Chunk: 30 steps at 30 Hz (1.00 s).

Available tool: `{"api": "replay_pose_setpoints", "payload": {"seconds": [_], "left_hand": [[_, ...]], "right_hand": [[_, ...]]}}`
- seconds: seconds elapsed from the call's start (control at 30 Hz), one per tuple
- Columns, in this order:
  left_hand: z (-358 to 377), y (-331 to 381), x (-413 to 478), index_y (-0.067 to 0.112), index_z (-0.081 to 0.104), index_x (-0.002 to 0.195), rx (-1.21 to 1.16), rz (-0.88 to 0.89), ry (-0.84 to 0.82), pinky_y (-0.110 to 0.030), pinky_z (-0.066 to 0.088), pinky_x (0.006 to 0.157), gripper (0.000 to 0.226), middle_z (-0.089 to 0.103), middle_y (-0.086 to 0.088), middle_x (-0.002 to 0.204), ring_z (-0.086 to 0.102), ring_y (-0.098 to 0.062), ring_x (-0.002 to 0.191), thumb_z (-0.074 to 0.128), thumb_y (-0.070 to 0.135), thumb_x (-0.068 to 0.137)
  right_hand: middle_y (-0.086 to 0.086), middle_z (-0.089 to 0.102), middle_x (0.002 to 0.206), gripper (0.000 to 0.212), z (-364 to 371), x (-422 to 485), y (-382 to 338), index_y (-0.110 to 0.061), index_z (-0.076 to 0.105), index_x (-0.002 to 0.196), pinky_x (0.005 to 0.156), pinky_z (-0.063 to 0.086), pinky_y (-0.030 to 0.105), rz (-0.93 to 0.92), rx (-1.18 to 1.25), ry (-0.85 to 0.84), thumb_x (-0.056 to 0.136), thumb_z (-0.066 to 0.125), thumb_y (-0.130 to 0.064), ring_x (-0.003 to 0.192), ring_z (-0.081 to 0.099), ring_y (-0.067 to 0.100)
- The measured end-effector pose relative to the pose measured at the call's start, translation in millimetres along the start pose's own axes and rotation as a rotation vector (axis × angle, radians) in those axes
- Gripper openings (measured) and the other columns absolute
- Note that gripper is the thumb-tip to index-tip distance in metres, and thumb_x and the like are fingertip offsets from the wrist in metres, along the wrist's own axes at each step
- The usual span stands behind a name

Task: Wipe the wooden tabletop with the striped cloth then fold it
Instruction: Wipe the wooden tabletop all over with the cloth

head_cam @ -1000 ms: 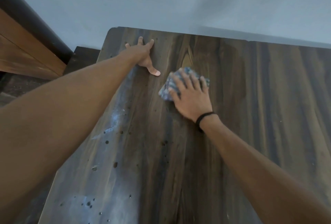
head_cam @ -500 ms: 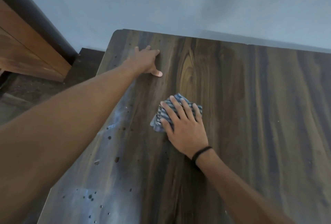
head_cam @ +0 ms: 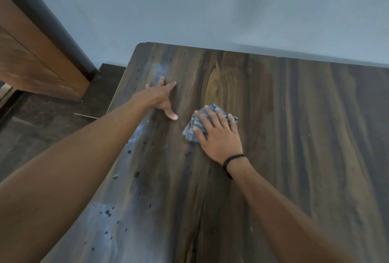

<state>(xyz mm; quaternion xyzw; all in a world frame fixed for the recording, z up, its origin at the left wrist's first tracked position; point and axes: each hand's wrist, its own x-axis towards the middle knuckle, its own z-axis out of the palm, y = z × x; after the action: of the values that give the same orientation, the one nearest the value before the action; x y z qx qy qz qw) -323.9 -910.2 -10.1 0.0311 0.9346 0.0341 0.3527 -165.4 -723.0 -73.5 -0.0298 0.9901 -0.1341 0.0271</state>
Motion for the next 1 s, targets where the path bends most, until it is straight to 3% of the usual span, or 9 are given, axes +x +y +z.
{"api": "replay_pose_setpoints", "payload": {"seconds": [0.1,0.23,0.3,0.5,0.6,0.7,0.83,0.9,1.0], "left_hand": [[12,-11,-8,0.044,-0.013,0.154,-0.004,-0.024,-0.016,-0.066,0.013,0.117,0.142,-0.029,0.005,0.162,-0.014,-0.043,0.149,0.092,0.046,0.059],[24,-18,-18,0.043,-0.013,0.155,-0.011,0.0,-0.009,-0.066,0.014,0.117,0.141,-0.028,0.005,0.162,-0.018,-0.039,0.149,0.092,0.042,0.061],[29,-22,-21,0.043,-0.011,0.155,-0.033,0.022,0.007,-0.064,0.013,0.118,0.14,-0.027,0.005,0.162,-0.019,-0.037,0.149,0.092,0.042,0.061],[33,-26,-23,0.043,-0.005,0.156,-0.078,0.05,0.068,-0.063,0.012,0.116,0.137,-0.021,0.005,0.164,-0.018,-0.038,0.149,0.093,0.042,0.061],[34,-26,-27,0.042,-0.005,0.156,-0.066,0.056,0.077,-0.064,0.013,0.116,0.136,-0.021,0.005,0.164,-0.017,-0.039,0.15,0.092,0.042,0.062],[34,-25,-29,0.042,-0.006,0.157,-0.061,0.062,0.079,-0.064,0.015,0.117,0.134,-0.021,0.004,0.165,-0.015,-0.04,0.15,0.091,0.042,0.064],[33,-26,-25,0.041,-0.004,0.157,-0.059,0.083,0.102,-0.066,0.016,0.116,0.134,-0.019,0.003,0.165,-0.013,-0.041,0.15,0.091,0.044,0.063],[35,-28,-26,0.04,-0.003,0.158,-0.056,0.092,0.11,-0.065,0.014,0.117,0.132,-0.017,0.001,0.166,-0.012,-0.042,0.15,0.09,0.044,0.064],[36,-30,-28,0.038,0.0,0.158,-0.057,0.113,0.129,-0.063,0.015,0.117,0.131,-0.015,0.0,0.166,-0.01,-0.043,0.15,0.09,0.045,0.064]], "right_hand": [[-0.005,0.02,0.168,0.057,2,20,-14,-0.038,0.025,0.158,0.123,-0.002,0.049,0.179,0.03,0.028,0.103,0.029,-0.055,0.155,0.013,0.023],[-0.004,0.026,0.166,0.058,10,-30,-37,-0.038,0.031,0.156,0.124,0.004,0.051,-0.133,0.03,-0.014,0.101,0.027,-0.055,0.154,0.019,0.024],[-0.008,0.027,0.165,0.059,6,-49,-17,-0.041,0.031,0.155,0.125,0.007,0.048,-0.173,0.008,-0.039,0.1,0.023,-0.059,0.154,0.02,0.021],[-0.002,0.022,0.167,0.059,2,-9,-3,-0.037,0.026,0.158,0.123,0.0,0.051,0.185,0.016,0.056,0.102,0.025,-0.056,0.155,0.015,0.025],[-0.002,0.023,0.167,0.06,12,-49,-45,-0.037,0.028,0.157,0.124,0.002,0.052,-0.047,0.031,-0.001,0.101,0.023,-0.056,0.155,0.017,0.026],[-0.008,0.029,0.165,0.057,10,-80,-28,-0.04,0.033,0.154,0.124,0.011,0.048,-0.185,-0.004,-0.043,0.1,0.027,-0.058,0.153,0.023,0.021],[-0.005,0.027,0.166,0.06,-5,-17,23,-0.038,0.032,0.156,0.122,0.01,0.05,0.125,-0.028,0.056,0.1,0.028,-0.058,0.153,0.022,0.023],[-0.003,0.024,0.167,0.06,-2,-9,5,-0.037,0.029,0.157,0.123,0.005,0.052,0.217,0.018,0.054,0.101,0.028,-0.056,0.153,0.019,0.026],[-0.003,0.028,0.165,0.06,16,-64,-44,-0.037,0.031,0.156,0.123,0.01,0.054,-0.017,-0.026,0.035,0.099,0.025,-0.056,0.152,0.023,0.026]]}}
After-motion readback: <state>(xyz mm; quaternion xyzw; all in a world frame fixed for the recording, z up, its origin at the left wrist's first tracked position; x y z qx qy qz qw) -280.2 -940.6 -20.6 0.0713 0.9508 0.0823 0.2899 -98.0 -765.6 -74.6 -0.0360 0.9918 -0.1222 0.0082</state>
